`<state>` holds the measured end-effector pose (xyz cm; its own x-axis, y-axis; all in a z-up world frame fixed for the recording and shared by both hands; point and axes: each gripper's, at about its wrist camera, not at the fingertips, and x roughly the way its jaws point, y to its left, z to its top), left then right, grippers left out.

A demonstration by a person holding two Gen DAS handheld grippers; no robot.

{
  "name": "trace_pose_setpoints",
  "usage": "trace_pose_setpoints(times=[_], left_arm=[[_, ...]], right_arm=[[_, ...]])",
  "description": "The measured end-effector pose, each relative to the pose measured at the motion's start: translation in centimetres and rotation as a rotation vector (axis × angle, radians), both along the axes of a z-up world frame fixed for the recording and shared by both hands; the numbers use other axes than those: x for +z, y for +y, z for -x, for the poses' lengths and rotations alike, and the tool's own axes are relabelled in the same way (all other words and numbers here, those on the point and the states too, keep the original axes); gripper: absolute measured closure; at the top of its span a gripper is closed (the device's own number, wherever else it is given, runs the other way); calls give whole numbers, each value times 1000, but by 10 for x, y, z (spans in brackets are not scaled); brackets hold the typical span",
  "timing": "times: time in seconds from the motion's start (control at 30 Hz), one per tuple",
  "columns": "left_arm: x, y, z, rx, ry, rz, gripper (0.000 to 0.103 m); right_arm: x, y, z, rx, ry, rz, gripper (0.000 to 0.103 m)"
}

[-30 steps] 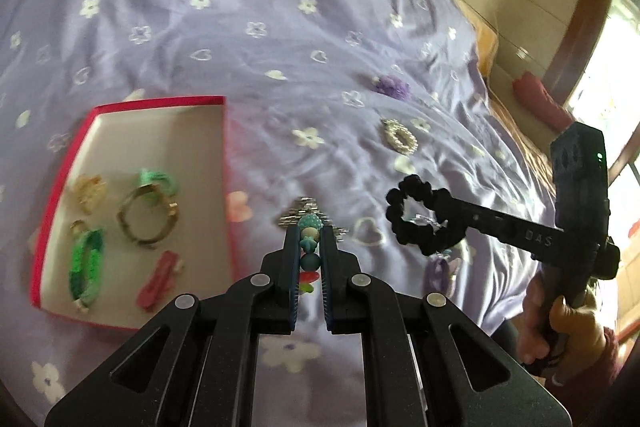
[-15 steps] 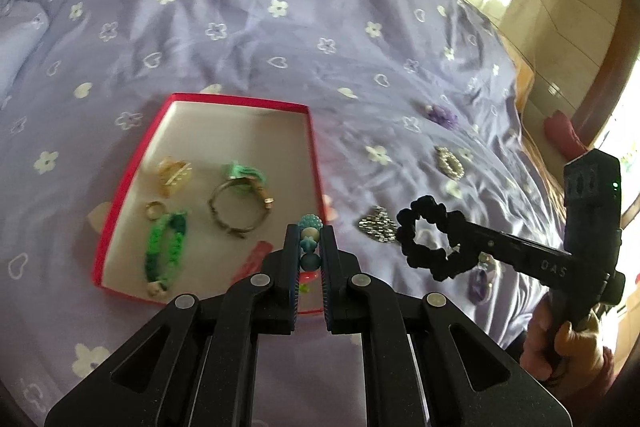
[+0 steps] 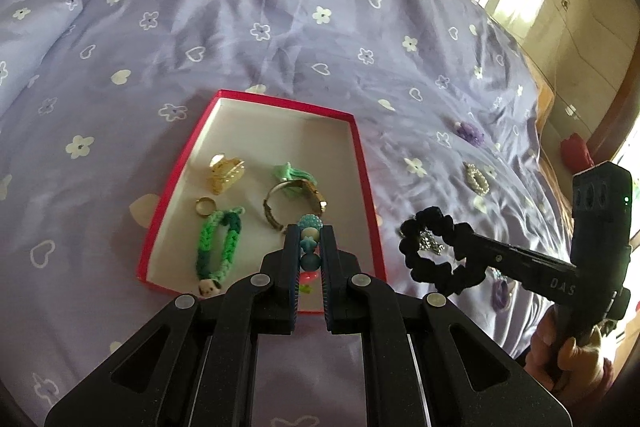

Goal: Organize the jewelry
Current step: 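Carry the beaded bracelet and black scrunchie over the red box with both grippers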

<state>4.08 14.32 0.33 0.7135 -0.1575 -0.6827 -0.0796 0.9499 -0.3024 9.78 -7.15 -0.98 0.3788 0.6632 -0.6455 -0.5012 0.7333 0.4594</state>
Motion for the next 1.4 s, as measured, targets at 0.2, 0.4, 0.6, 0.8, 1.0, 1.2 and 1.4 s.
trace_pose_setpoints(times=[0.2, 0.4, 0.6, 0.8, 1.0, 1.2, 1.4], left_arm=[[-4, 9, -2, 15, 4, 5, 95], [-9, 15, -7, 22, 17, 5, 95], [-14, 21, -15, 24, 24, 9, 95], [-19, 27, -24, 23, 33, 14, 95], [-28, 31, -31, 25, 52, 11, 95], [-38, 40, -35, 42, 72, 26, 95], [-46, 47, -37, 59, 88, 20, 95]], right_arm=[[1, 16, -1, 24, -2, 2, 93], [-3, 29, -5, 43, 3, 9, 93], [-8, 42, -12, 60, 14, 15, 93], [-14, 62, -18, 92, 24, 23, 93], [-22, 77, -26, 110, 36, 37, 93], [-33, 85, -35, 117, 57, 47, 93], [-41, 90, -40, 123, 69, 60, 93]])
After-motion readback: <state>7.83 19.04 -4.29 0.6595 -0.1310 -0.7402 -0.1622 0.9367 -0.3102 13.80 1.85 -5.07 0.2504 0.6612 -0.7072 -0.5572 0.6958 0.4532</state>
